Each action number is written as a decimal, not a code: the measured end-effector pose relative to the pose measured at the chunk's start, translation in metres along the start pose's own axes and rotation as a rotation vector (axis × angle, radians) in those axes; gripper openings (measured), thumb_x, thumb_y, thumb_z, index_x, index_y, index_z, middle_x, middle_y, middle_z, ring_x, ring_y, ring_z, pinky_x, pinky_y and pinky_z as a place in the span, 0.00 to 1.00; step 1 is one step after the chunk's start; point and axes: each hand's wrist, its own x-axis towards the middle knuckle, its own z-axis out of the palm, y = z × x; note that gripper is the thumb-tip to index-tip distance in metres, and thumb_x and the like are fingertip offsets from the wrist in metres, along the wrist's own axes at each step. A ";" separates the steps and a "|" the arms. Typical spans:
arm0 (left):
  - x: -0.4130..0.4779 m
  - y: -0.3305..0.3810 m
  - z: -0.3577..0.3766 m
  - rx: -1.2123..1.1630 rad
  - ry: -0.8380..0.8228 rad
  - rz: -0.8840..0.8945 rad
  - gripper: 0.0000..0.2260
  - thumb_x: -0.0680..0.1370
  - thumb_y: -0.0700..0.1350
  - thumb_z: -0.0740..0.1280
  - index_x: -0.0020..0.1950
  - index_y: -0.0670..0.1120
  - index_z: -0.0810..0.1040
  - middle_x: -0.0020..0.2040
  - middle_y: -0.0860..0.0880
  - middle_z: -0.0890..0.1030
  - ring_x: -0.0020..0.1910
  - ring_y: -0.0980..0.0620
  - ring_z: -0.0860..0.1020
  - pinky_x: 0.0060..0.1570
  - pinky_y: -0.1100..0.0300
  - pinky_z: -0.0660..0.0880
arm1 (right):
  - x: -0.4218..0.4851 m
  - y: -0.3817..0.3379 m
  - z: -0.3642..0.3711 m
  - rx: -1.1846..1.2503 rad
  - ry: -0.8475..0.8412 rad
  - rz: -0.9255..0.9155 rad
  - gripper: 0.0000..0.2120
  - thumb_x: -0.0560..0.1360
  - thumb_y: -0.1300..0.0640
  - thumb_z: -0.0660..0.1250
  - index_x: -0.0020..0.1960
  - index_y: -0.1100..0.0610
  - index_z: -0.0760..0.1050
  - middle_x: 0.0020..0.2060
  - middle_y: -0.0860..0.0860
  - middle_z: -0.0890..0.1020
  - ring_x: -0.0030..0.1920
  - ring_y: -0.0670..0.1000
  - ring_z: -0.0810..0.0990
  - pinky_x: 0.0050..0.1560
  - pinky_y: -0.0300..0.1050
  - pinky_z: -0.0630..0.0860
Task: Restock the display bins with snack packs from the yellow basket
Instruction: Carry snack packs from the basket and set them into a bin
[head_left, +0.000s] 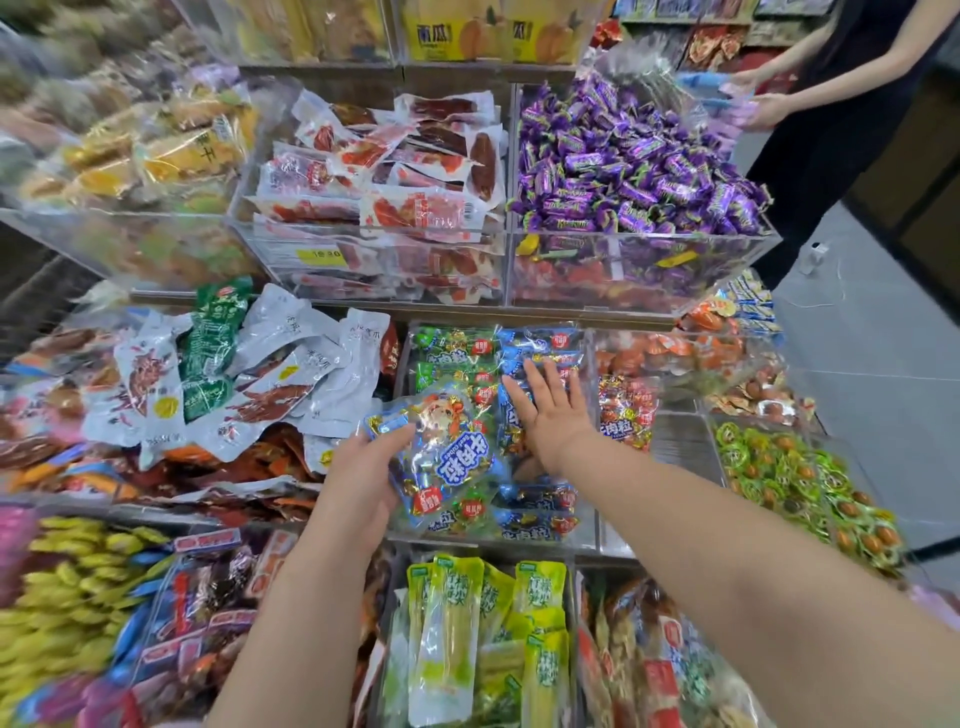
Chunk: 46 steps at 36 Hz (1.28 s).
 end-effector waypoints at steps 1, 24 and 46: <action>-0.002 0.001 0.001 -0.044 0.002 -0.019 0.02 0.79 0.36 0.65 0.49 0.42 0.76 0.43 0.43 0.86 0.41 0.46 0.85 0.40 0.47 0.81 | -0.003 0.003 -0.002 0.060 -0.005 -0.034 0.58 0.71 0.41 0.69 0.66 0.50 0.17 0.68 0.55 0.22 0.69 0.59 0.24 0.69 0.63 0.32; 0.007 -0.031 0.024 1.624 -0.247 0.633 0.55 0.61 0.80 0.56 0.79 0.52 0.45 0.79 0.53 0.46 0.78 0.50 0.40 0.72 0.49 0.40 | -0.085 0.055 -0.056 1.822 0.428 0.472 0.16 0.68 0.57 0.75 0.52 0.54 0.73 0.39 0.48 0.77 0.37 0.47 0.75 0.32 0.40 0.72; 0.058 -0.050 0.019 2.035 -0.132 0.587 0.60 0.63 0.76 0.63 0.77 0.46 0.31 0.78 0.41 0.35 0.76 0.41 0.33 0.69 0.35 0.33 | -0.038 0.006 -0.002 -0.076 0.220 -0.207 0.39 0.77 0.37 0.57 0.77 0.56 0.44 0.75 0.54 0.53 0.75 0.56 0.50 0.73 0.56 0.46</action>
